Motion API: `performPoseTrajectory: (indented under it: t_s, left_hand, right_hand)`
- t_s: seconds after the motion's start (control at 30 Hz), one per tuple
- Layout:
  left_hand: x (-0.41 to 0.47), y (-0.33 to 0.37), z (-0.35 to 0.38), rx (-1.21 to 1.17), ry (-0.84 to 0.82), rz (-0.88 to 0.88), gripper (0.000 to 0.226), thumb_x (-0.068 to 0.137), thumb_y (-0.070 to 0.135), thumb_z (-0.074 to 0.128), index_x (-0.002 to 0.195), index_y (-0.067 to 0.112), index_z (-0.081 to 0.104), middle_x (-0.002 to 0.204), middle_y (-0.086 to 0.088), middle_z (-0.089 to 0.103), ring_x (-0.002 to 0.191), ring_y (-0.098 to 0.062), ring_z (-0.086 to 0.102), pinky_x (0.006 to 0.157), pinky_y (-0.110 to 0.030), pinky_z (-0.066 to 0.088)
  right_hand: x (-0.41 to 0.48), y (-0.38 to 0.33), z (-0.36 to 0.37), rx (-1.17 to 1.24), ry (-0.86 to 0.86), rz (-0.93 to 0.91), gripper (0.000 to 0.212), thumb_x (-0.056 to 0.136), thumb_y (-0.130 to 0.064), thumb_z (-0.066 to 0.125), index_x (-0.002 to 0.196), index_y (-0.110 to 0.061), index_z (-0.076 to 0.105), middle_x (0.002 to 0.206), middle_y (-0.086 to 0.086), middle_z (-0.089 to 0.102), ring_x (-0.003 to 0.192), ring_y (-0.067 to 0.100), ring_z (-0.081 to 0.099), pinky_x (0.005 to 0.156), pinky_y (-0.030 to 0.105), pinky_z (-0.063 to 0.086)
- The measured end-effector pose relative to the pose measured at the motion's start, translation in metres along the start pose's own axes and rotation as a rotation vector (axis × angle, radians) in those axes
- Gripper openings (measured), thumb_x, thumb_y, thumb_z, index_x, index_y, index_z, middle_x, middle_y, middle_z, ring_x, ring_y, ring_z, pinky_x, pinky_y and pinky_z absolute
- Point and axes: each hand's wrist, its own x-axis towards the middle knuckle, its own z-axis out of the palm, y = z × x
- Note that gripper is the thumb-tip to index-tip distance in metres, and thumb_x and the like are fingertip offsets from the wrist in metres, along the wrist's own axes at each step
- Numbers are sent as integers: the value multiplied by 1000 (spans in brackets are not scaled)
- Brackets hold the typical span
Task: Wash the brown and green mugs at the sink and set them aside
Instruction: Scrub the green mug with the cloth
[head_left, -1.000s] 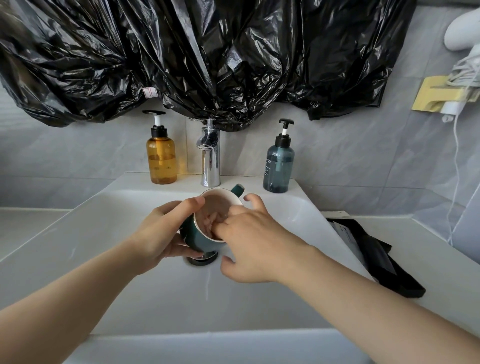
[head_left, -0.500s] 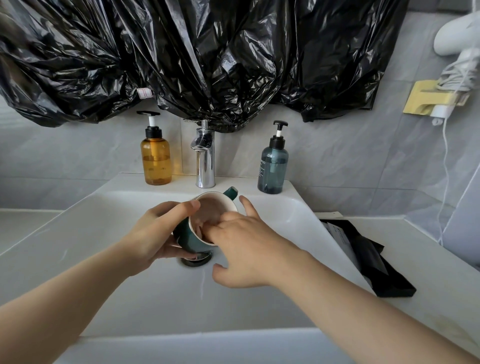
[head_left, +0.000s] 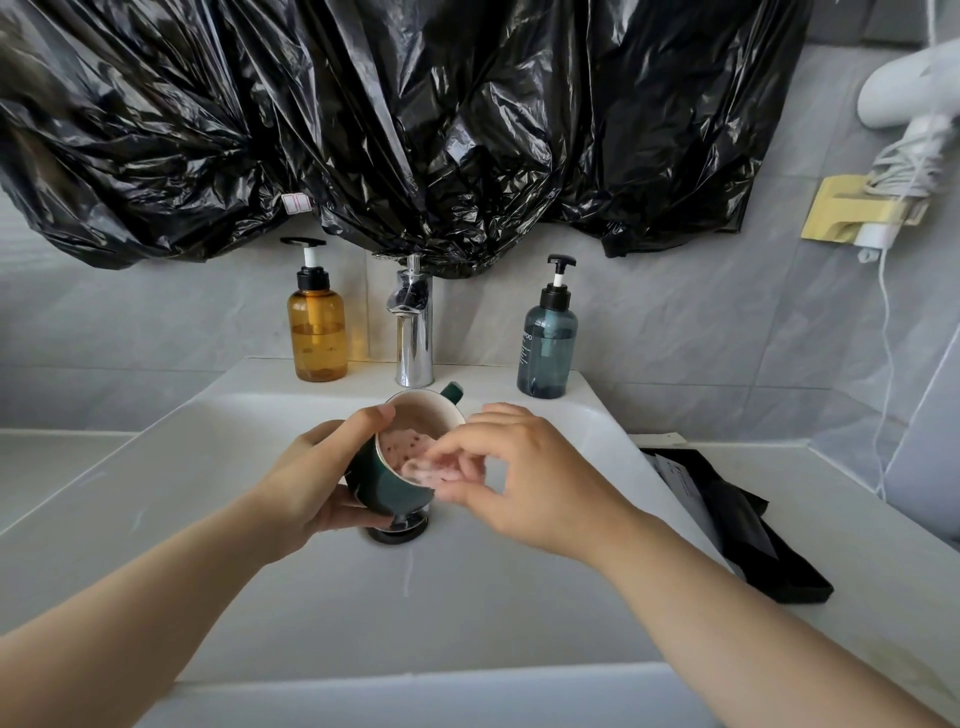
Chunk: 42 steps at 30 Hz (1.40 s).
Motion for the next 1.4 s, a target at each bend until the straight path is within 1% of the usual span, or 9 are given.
performPoseTrajectory:
  t_s: [0.13,0.23,0.3,0.4,0.6,0.8,0.93,1.1,1.4]
  left_hand:
    - [1,2,0,-20,12,-2,38,85,51,67,109,22,64,119,-20,62,81,-35,75,73,-45,62]
    - [0,0,0,-9,-11,-8,60,67,59,75,111,21,63,119,-21,62,82,-36,75,72,-46,62]
    - [-1,-1,1,-15,-15,-32,76,50,61,75,113,21,63,120,-19,62,84,-36,74,70,-45,62]
    - [2,0,1,-75,13,-49,53,76,58,71,114,22,62,124,-17,59,91,-39,72,70,-46,62]
    - [7,1,1,-196,10,-155,57,87,62,53,121,16,57,119,-16,62,98,-37,70,61,-43,62]
    - [6,4,-1,-262,-29,-178,64,87,64,49,132,19,51,121,-18,61,100,-40,69,71,-50,62]
    - [5,3,-1,-272,-39,-175,63,87,67,45,133,24,52,123,-16,60,101,-40,69,76,-51,61]
    - [-2,9,-1,-379,-115,-217,64,88,66,42,125,16,58,118,-20,65,83,-44,70,49,-40,59]
    - [-8,12,-1,-421,-291,-212,74,87,74,28,107,13,65,84,-21,70,50,-37,66,35,-28,53]
  right_hand:
    - [-3,4,-7,7,-143,261,40,80,-37,76,117,-33,62,76,-12,59,75,6,55,75,25,47]
    - [-5,0,-9,12,-138,229,13,84,-38,72,85,-27,66,64,-12,56,60,8,47,58,19,38]
    - [-5,-1,-13,178,-55,249,24,87,-25,69,68,-15,60,58,-7,60,54,8,53,56,21,44]
    - [0,-1,-23,546,161,291,17,86,-13,59,71,-5,61,58,17,64,54,27,62,59,44,52]
    - [6,17,-37,895,531,477,45,98,-13,50,55,-19,60,48,2,56,49,15,53,66,30,48]
    - [8,21,-47,1253,818,515,25,99,-19,50,77,-13,59,70,2,63,68,12,61,63,24,50]
    - [8,18,-46,1215,766,622,24,99,-24,50,82,-13,64,77,3,70,73,15,69,64,30,56]
    - [9,12,-38,1130,659,614,16,97,-19,54,103,-15,69,103,3,75,100,15,71,91,39,54]
    - [9,-3,-19,922,345,403,29,92,-31,56,119,-30,66,125,0,67,122,16,60,107,42,43]
